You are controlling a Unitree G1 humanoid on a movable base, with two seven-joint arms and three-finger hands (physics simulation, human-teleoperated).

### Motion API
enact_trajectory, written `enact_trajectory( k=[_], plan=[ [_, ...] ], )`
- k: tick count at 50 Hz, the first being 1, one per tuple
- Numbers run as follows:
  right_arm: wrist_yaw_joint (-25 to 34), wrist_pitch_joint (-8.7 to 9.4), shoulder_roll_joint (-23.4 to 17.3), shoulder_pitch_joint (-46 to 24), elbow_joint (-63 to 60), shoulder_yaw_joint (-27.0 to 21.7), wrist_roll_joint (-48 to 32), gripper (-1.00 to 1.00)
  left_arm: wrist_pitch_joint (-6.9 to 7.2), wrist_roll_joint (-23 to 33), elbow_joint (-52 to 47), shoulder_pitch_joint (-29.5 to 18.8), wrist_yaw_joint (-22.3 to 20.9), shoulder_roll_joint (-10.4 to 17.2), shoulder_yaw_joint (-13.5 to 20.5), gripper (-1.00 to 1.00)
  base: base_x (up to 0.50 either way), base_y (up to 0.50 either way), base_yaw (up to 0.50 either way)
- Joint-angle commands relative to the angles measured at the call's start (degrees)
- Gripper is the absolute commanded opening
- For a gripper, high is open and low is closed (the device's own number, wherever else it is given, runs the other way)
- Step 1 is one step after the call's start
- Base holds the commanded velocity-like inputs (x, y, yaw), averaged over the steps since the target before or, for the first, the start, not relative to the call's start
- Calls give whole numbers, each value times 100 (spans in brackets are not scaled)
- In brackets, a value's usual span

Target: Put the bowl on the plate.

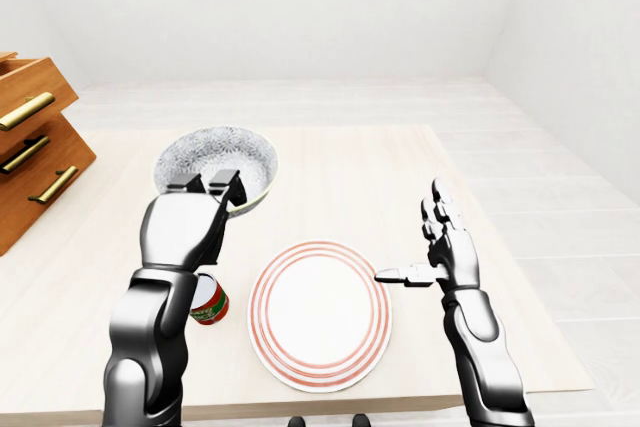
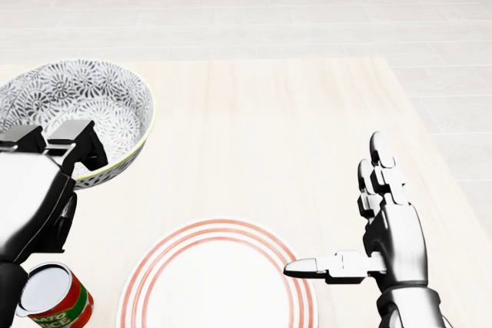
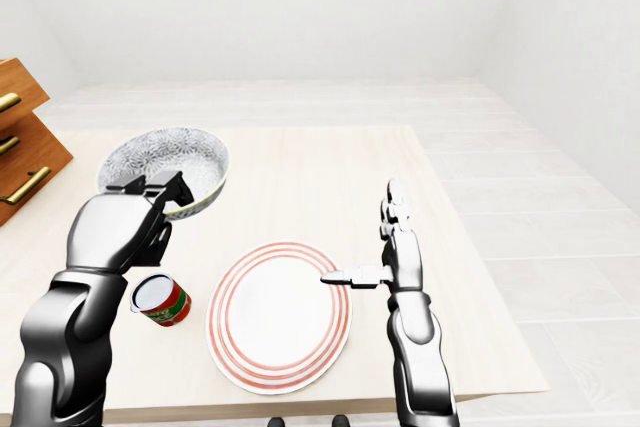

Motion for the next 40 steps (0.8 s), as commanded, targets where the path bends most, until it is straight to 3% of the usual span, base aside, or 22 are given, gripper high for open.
enact_trajectory(
  k=[1,14,40],
  plan=[
    [-3,0,2,40,34,4,23,100,-22,308,-355,190,163,-303,-135,-100,0,0,0],
    [-13,0,0,64,24,21,5,100,-22,556,-493,554,314,-604,-593,-100,0,0,0],
    [33,0,4,437,-165,-92,22,100,-22,775,-761,797,352,-844,-1207,-100,0,0,0]
  ],
)
